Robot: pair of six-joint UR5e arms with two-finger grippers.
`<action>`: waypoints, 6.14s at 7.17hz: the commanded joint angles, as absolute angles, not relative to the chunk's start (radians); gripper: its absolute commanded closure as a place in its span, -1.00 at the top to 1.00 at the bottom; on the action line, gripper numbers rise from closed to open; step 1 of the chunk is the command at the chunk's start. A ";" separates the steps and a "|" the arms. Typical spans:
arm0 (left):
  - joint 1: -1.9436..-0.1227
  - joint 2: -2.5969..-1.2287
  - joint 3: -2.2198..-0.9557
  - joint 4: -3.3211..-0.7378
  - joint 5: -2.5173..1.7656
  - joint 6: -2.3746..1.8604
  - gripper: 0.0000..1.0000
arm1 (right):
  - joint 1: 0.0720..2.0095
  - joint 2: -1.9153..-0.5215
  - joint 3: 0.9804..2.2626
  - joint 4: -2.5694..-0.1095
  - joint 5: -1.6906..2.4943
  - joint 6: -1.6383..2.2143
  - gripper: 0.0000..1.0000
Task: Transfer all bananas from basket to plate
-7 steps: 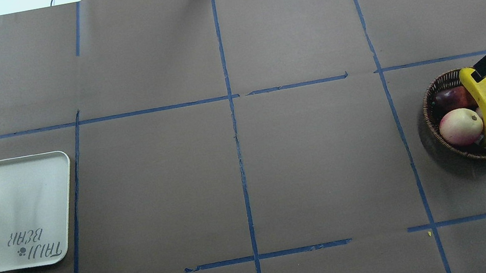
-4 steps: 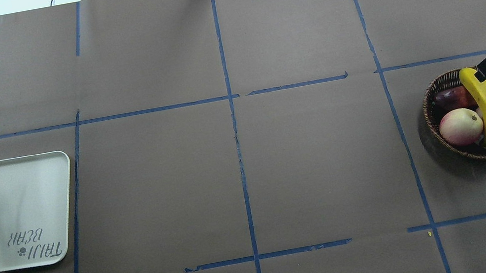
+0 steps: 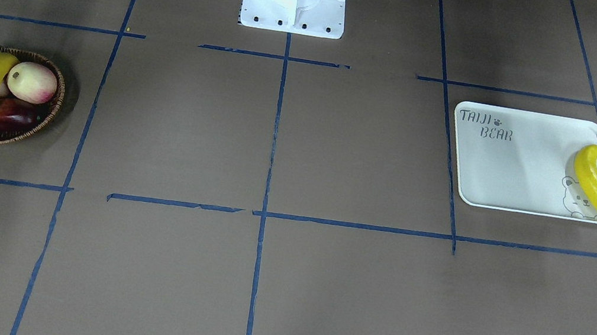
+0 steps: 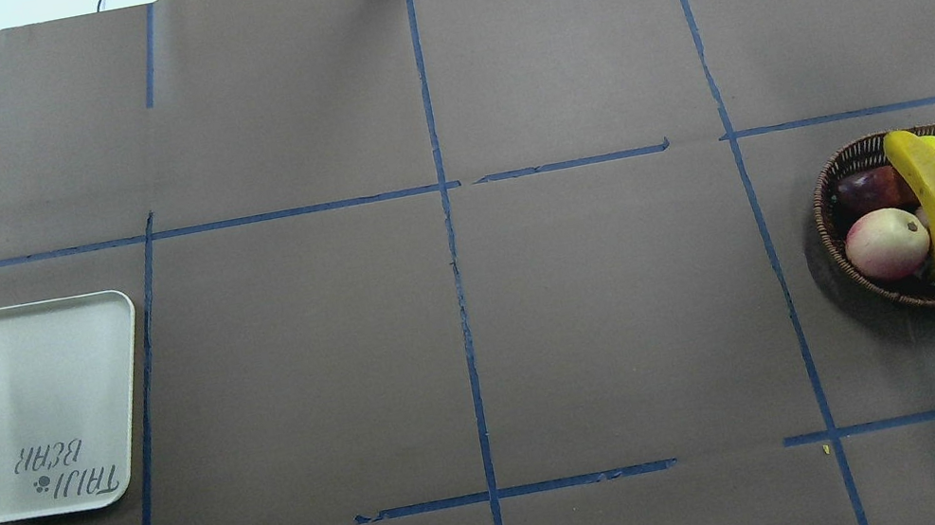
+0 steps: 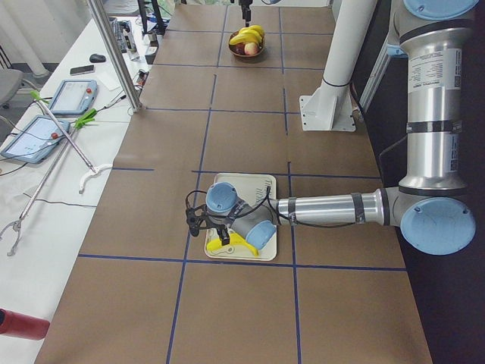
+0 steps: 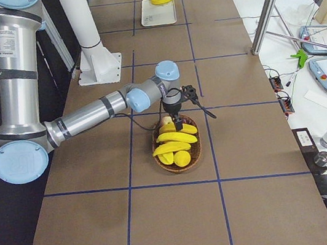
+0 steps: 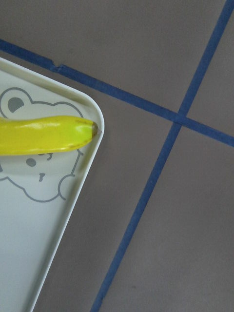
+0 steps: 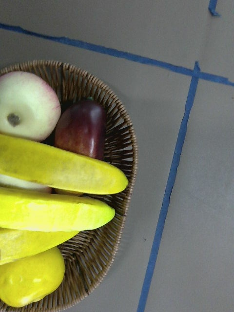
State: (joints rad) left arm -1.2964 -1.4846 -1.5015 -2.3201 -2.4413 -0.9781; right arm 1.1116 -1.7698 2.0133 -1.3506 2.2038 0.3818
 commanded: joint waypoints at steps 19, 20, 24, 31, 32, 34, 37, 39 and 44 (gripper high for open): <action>-1.302 -1.486 -1.509 -2.333 -2.453 -0.983 1.00 | 1.291 -1.899 1.828 -0.930 2.184 0.364 -1.00; -1.302 -1.488 -1.511 -2.335 -2.453 -0.983 1.00 | 1.295 -1.855 1.848 -0.958 2.172 0.374 -1.00; -1.295 -1.494 -1.513 -2.621 -2.459 -0.986 1.00 | 1.221 -1.663 1.844 -0.971 2.264 0.489 -1.00; -0.950 -1.975 -1.574 -2.648 -2.445 -1.942 0.99 | 0.806 -1.341 1.836 -0.650 2.122 1.204 -0.99; -0.906 -2.029 -1.578 -2.643 -2.380 -2.056 0.99 | 0.734 -1.289 1.826 -0.656 2.055 1.209 -0.99; -0.803 -2.075 -1.577 -2.626 -2.233 -2.124 0.99 | 0.616 -1.197 1.816 -0.678 1.897 1.310 -0.99; -0.744 -2.150 -1.572 -2.582 -2.114 -2.229 0.98 | 0.517 -1.071 1.815 -0.886 1.781 1.378 -0.99; -0.680 -2.172 -1.566 -2.571 -2.019 -2.229 0.98 | 0.496 -1.023 1.818 -0.983 1.778 1.378 -0.99; -0.646 -2.178 -1.560 -2.542 -1.982 -2.221 0.22 | 0.459 -0.999 1.819 -0.985 1.740 1.374 -0.98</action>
